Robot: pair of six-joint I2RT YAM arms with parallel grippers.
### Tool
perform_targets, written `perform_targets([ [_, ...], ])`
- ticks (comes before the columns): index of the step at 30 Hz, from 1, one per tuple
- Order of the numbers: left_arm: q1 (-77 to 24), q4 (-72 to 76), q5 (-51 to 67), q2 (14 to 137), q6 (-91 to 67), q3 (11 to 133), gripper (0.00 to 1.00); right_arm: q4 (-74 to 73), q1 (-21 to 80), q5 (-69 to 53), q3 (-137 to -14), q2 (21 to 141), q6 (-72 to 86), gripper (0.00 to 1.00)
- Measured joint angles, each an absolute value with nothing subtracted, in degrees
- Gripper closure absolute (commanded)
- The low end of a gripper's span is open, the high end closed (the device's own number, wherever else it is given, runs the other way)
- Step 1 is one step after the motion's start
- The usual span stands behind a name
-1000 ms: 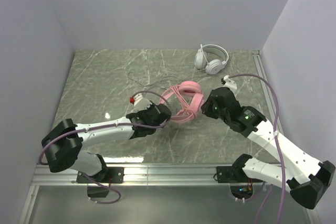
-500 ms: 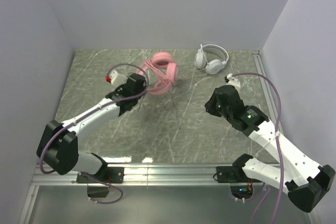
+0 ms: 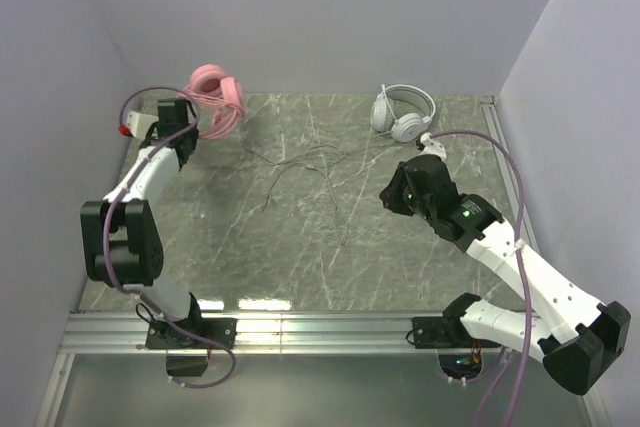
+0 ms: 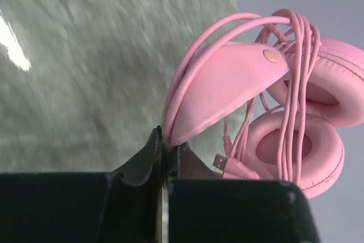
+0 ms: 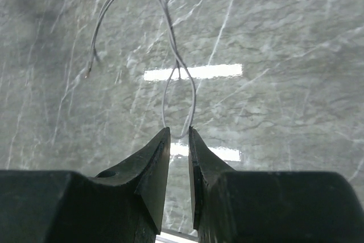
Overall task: Wrap the headphones
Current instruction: Place the headphones on the table
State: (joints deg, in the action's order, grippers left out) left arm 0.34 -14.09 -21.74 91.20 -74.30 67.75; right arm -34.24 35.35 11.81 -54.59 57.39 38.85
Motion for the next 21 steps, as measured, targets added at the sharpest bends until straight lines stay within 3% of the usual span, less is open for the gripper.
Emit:
perform_targets([
  [11,11.03,-13.23,-18.35,106.24,-72.23,79.64,1.0,-32.38,35.24,7.38,-54.85,59.99,37.58,0.74],
  [21,11.2,-9.17,-17.39,107.31,-72.71,69.47,1.0,-31.59,35.2,6.28,-53.54,57.28,37.6,0.74],
])
